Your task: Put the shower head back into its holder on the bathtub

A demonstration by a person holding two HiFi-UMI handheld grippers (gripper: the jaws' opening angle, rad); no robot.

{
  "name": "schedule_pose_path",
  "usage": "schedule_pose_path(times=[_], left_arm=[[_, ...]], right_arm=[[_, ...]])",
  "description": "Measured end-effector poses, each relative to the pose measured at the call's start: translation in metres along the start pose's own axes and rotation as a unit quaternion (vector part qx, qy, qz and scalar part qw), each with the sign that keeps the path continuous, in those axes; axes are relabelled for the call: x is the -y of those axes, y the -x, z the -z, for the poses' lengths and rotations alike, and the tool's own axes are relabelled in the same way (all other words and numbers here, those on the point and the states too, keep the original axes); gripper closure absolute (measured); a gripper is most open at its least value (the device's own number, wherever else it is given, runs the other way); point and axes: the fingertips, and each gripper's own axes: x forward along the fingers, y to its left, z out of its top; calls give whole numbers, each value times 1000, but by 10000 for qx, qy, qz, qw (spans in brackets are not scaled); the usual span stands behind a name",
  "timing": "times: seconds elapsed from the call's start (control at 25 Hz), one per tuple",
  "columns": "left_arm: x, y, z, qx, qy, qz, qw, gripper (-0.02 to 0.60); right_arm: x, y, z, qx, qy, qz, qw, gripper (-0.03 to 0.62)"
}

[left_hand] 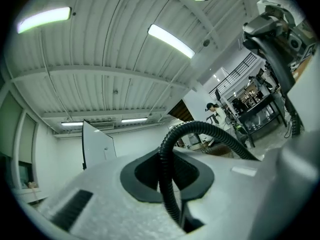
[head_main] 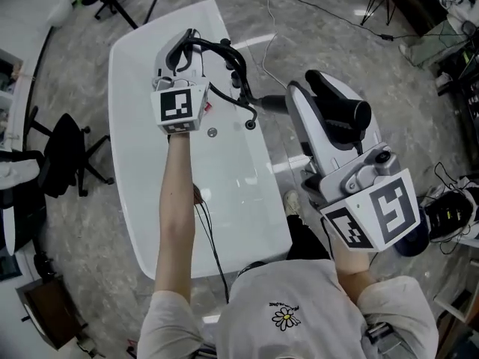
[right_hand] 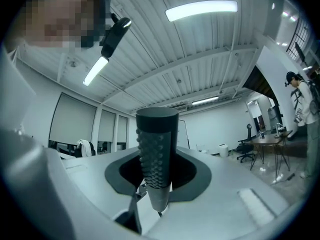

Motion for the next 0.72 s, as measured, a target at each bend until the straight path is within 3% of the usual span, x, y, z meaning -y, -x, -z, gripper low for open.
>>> schedule_pose_path(times=[0.16, 0.32, 0.52, 0.72], left_arm=[[-18, -2, 29, -308, -231, 53, 9992, 565], [11, 1, 66, -700, -230, 356, 9966, 565], [58, 13, 128, -1270, 380, 818, 9878, 564], [113, 37, 189, -1949, 1034, 1287, 9668, 563]], right_arm=[[-1, -28, 29, -365, 129, -4, 9993, 484], [6, -39, 57, -662, 62, 51, 9978, 484], [5, -51, 76, -848, 99, 76, 9963, 484], [13, -55, 82, -942, 175, 130, 9953, 483]])
